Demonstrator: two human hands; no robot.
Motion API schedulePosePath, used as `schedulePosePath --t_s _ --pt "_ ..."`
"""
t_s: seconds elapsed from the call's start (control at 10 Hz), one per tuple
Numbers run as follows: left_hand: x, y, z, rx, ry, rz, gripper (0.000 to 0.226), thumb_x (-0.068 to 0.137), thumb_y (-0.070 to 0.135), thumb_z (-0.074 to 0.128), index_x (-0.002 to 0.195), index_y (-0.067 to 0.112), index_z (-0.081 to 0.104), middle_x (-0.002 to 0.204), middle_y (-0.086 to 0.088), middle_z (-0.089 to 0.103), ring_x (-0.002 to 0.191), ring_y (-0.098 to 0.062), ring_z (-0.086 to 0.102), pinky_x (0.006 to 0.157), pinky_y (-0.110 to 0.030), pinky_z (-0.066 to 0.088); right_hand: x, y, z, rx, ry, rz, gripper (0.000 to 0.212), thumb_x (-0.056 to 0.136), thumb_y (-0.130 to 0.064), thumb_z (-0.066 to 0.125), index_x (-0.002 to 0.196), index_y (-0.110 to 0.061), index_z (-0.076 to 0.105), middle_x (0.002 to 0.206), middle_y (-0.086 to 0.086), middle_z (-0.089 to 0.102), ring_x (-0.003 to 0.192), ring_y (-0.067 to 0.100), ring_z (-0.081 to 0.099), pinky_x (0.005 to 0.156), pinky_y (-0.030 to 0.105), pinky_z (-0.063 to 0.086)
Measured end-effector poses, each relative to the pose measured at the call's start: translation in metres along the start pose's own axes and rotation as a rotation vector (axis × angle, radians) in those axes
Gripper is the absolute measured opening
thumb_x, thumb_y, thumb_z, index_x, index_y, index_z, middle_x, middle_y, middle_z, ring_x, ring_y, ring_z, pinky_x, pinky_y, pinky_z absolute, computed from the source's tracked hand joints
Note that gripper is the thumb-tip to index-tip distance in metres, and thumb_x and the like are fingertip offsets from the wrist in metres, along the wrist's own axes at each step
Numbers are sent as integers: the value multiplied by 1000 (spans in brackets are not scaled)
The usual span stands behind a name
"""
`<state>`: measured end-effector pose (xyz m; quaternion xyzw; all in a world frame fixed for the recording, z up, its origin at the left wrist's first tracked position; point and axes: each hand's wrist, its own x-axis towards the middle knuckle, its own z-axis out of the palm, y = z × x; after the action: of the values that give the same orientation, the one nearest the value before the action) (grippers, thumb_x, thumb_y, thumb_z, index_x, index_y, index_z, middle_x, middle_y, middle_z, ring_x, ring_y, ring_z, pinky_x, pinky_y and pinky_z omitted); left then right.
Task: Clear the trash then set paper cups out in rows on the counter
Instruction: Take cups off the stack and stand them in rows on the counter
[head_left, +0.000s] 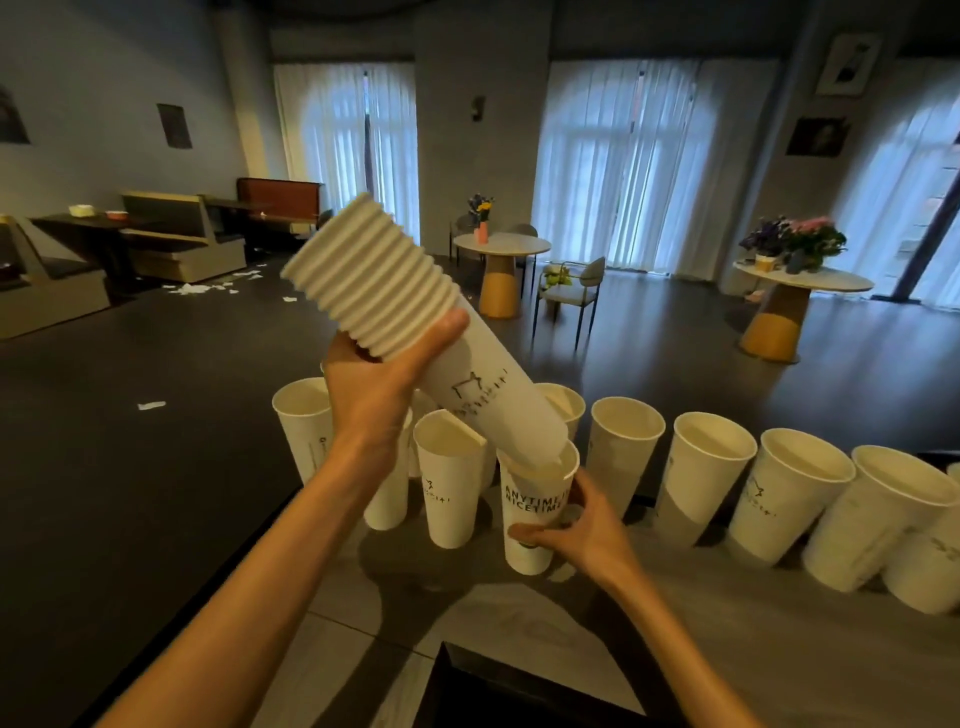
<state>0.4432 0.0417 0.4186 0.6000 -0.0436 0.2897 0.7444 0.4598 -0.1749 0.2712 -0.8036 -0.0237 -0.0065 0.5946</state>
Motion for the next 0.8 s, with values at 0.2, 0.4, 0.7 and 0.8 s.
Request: schedulePosePath --t_s 0.2,0.4,0.7,0.8 --pt "1 3 -23 -54 -68 -80 92 51 39 88 133 13 56 120 -4 69 112 -20 69 99 -48 56 11 3 6 -47 36 13 96 60 -31 93 141 -29 42 137 -7 56 128 18 51 103 48 46" --pt "-26 5 0 -51 -356 -174 80 51 34 87 124 14 61 111 -4 75 106 -21 72 83 -34 62 5 22 -22 -298 -72 0 53 80 -8 77 126 -21 53 112 -10 60 102 8 60 93 28 50" --pt "-72 -14 92 -52 -623 -380 68 47 34 89 110 20 69 105 -4 78 101 -22 74 86 -43 62 -66 -26 -107 697 -380 131 76 72 -67 72 127 -15 66 126 27 63 105 39 67 87 46 58" --pt "-72 -20 101 6 -584 -355 73 44 39 91 111 20 70 106 -4 78 101 -21 74 88 -44 60 -77 -25 -115 544 -405 75 107 44 -71 86 129 -14 55 116 21 70 100 31 71 76 38 60"
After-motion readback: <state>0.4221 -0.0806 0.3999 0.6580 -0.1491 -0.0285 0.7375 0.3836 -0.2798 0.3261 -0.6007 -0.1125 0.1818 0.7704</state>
